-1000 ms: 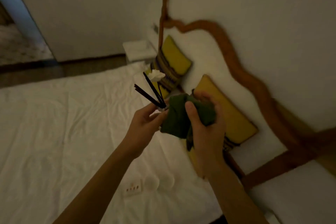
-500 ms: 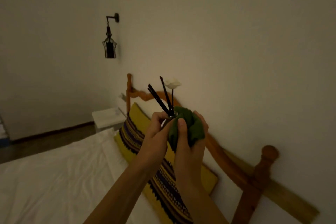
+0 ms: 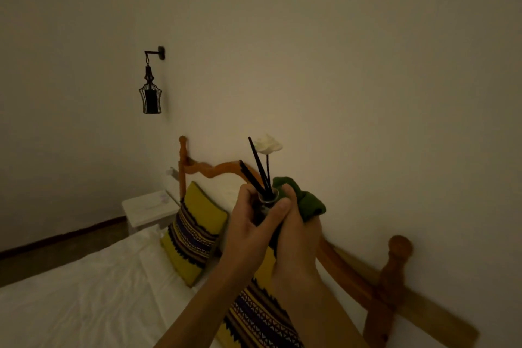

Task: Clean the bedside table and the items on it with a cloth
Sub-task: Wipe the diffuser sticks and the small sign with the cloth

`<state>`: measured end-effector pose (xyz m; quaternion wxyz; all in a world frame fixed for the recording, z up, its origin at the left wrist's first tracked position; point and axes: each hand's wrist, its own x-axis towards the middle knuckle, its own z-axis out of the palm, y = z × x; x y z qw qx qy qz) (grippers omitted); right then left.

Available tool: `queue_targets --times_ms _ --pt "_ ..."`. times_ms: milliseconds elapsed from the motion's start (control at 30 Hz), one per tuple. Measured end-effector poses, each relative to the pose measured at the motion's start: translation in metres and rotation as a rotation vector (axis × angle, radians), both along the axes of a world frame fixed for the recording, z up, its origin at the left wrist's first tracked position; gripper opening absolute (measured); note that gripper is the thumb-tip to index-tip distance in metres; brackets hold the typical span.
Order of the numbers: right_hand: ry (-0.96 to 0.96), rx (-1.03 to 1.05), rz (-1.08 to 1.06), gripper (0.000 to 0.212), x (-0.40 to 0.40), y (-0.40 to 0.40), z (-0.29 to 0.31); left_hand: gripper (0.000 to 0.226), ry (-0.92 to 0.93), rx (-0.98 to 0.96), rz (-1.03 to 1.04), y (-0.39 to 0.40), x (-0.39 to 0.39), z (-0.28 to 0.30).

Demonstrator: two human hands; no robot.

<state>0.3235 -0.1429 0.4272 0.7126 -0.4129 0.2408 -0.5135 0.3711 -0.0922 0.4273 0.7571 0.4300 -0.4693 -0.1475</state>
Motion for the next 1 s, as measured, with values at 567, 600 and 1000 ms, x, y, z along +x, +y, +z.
queue_targets --times_ms 567,600,1000 --pt "-0.09 0.087 -0.087 0.027 0.012 0.004 -0.001 0.038 -0.024 0.059 0.038 -0.006 0.012 0.001" --pt "-0.062 0.103 -0.069 0.027 0.01 -0.001 0.0 0.038 -0.032 0.061 0.035 -0.003 0.014 0.0" --pt "-0.198 -0.087 -0.204 0.033 -0.003 0.01 0.004 0.02 -0.245 0.111 0.131 0.005 0.018 0.023"
